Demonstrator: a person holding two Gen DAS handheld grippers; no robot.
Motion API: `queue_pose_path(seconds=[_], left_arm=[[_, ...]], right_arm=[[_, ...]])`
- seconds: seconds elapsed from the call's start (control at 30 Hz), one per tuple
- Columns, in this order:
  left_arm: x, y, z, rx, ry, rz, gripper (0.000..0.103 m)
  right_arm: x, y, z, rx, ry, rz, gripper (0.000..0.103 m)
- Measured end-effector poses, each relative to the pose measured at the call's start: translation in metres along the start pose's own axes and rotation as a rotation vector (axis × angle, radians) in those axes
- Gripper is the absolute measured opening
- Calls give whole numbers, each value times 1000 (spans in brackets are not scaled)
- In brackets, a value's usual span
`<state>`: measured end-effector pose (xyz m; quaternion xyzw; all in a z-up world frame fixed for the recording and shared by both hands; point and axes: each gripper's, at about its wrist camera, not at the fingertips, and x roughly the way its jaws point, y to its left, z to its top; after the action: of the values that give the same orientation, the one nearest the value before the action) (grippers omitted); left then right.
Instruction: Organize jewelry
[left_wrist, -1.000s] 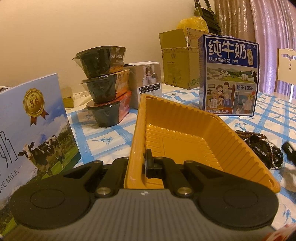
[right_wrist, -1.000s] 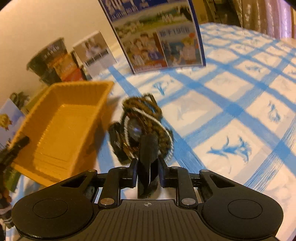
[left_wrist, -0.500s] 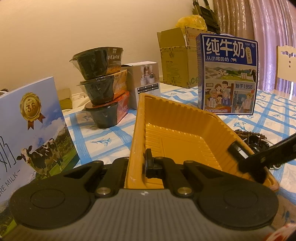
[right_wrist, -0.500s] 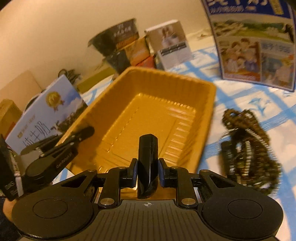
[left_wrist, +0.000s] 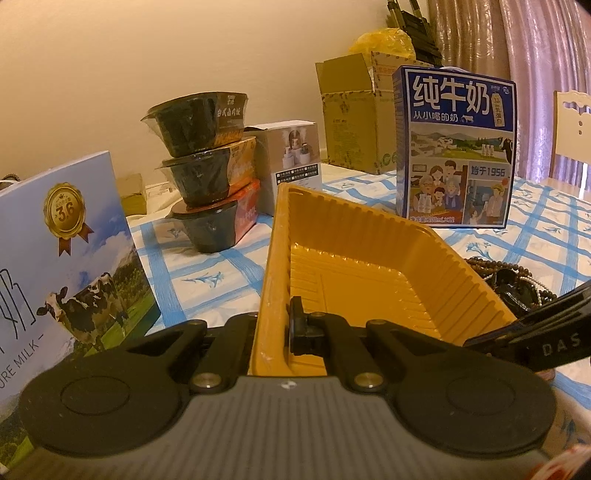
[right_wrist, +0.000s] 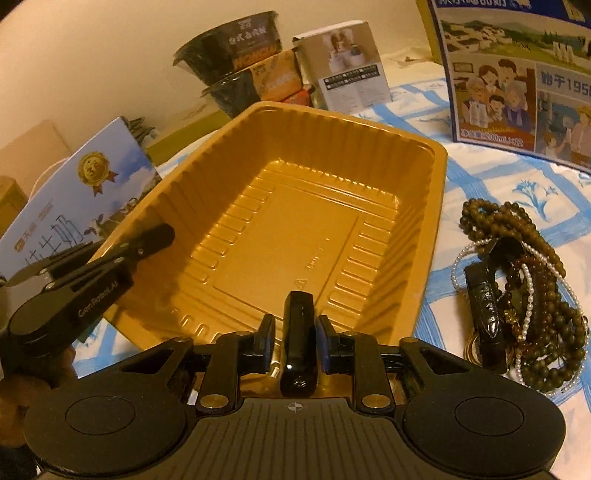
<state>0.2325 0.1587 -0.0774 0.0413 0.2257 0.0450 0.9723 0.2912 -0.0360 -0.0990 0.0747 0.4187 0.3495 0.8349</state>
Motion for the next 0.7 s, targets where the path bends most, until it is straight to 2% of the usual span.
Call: queue_pose_path(seconds=[0.07, 0.27, 0.47, 0.53, 0.7], left_arm=[[-1, -1, 0, 3, 1, 3, 2], [-1, -1, 0, 1, 5, 9, 2], [-1, -1, 0, -1, 11, 17, 2], [-1, -1, 0, -1, 12, 20, 3], [0, -3, 1, 4, 18, 30, 3]], right_arm=[[-10, -1, -1, -1, -31, 18, 40], [-57, -17, -3, 0, -119, 40, 41], [-95, -66, -12, -4, -135, -102, 40], [-101, -83, -10, -10, -130, -146, 39], [-108, -113, -3, -23, -127, -169, 24]])
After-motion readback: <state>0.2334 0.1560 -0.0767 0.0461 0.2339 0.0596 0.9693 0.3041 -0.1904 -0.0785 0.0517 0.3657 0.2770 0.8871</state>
